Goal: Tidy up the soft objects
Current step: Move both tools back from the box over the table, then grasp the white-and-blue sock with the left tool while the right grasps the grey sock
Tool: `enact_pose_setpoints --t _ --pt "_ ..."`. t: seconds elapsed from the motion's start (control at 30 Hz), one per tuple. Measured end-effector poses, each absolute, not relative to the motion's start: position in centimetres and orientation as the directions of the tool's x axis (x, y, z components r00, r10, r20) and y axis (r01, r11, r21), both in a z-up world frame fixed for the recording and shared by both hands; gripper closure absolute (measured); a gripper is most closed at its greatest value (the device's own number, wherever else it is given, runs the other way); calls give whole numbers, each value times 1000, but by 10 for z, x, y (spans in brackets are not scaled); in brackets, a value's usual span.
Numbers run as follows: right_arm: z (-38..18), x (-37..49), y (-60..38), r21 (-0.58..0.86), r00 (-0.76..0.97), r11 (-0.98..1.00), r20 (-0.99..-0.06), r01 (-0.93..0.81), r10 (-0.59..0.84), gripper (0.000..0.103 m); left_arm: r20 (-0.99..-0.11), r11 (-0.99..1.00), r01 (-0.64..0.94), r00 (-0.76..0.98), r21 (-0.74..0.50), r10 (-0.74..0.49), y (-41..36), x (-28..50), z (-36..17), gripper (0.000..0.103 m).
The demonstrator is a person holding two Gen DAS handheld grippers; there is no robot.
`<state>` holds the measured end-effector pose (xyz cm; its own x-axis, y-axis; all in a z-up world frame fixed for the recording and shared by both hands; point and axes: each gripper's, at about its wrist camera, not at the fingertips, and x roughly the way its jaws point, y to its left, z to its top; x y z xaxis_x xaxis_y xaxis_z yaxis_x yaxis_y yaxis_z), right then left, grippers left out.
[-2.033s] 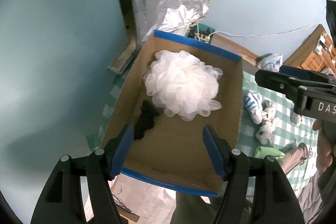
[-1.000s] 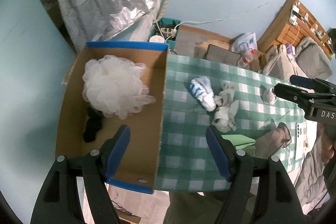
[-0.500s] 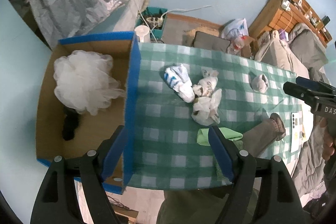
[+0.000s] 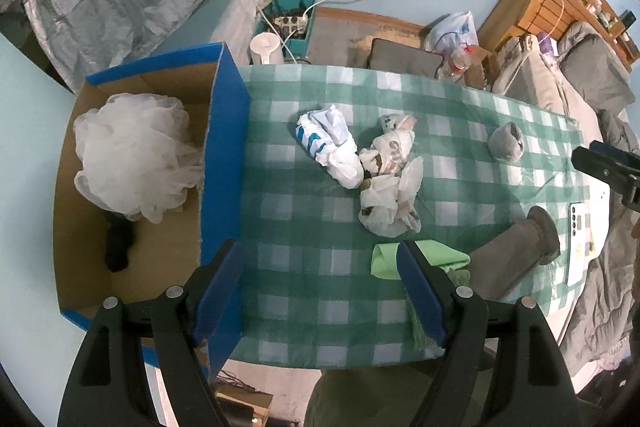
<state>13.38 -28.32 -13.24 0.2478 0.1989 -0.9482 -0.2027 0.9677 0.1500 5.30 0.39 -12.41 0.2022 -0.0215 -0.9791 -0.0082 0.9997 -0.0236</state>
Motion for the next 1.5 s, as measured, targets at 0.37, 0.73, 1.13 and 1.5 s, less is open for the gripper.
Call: enact_pose_setpoints --t 0.37,0.73,1.13,1.5 --pt "-155 148 -311 138 226 979 -959 -149 170 16 -979 997 -44 194 -66 -57 5 80 -138 23" --pt "-188 166 -321 121 192 985 -971 -125 144 16 -984 991 -82 154 -101 -88 3 112 -166 23" --pt "-219 187 -321 106 157 988 -980 -109 122 16 -991 985 -137 96 -104 -92 1 138 -207 23" --pt "-242 198 -323 94 136 992 -985 -84 105 16 -997 985 -164 64 -53 -43 9 160 -227 23"
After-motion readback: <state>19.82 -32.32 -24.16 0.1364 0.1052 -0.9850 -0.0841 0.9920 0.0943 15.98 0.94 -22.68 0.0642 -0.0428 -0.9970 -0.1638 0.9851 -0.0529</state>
